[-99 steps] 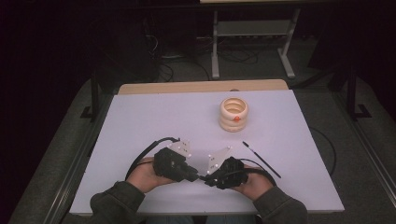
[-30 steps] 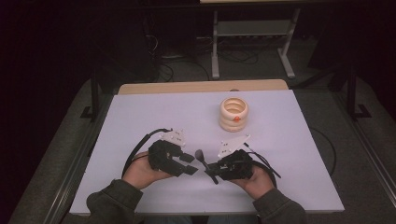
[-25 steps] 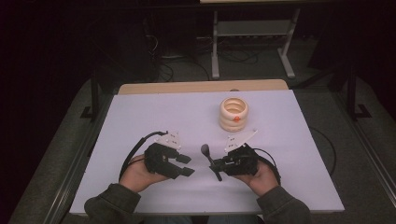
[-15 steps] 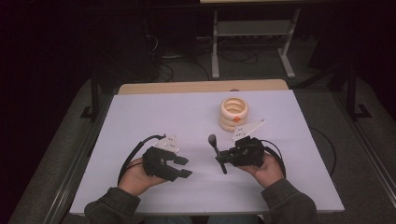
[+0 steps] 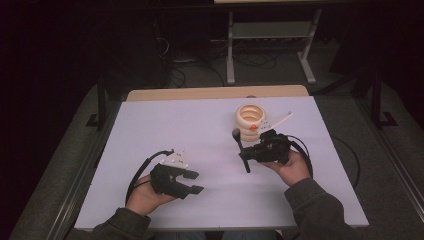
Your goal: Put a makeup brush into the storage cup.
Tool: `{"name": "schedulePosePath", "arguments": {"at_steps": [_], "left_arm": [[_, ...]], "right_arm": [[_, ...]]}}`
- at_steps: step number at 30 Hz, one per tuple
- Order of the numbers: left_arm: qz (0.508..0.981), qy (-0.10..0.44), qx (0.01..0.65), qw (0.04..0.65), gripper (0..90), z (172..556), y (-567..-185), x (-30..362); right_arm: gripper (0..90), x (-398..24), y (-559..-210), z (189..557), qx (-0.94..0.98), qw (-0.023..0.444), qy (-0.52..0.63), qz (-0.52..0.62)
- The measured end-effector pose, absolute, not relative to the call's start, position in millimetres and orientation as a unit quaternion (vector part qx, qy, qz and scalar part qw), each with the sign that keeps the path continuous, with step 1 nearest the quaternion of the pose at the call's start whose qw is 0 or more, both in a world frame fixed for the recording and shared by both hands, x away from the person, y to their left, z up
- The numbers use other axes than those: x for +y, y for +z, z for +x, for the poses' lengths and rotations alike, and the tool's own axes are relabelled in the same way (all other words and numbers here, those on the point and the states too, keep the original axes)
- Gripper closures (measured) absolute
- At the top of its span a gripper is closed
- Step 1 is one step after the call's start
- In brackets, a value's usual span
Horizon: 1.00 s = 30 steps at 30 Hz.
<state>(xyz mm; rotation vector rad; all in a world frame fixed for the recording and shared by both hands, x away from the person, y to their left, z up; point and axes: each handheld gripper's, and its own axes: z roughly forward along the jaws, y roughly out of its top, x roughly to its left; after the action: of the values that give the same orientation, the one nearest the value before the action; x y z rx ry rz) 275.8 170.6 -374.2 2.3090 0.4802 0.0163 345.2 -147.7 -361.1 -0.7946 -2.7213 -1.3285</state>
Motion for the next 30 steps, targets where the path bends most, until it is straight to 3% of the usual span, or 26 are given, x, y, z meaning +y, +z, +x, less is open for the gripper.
{"name": "schedulePosePath", "arguments": {"at_steps": [30], "left_arm": [[0.900,0.002,0.207,0.383,44.0,277,-381,182]], "right_arm": [[78.1,-169,-299,403,-0.845,-0.040,-0.440,-0.301]]}}
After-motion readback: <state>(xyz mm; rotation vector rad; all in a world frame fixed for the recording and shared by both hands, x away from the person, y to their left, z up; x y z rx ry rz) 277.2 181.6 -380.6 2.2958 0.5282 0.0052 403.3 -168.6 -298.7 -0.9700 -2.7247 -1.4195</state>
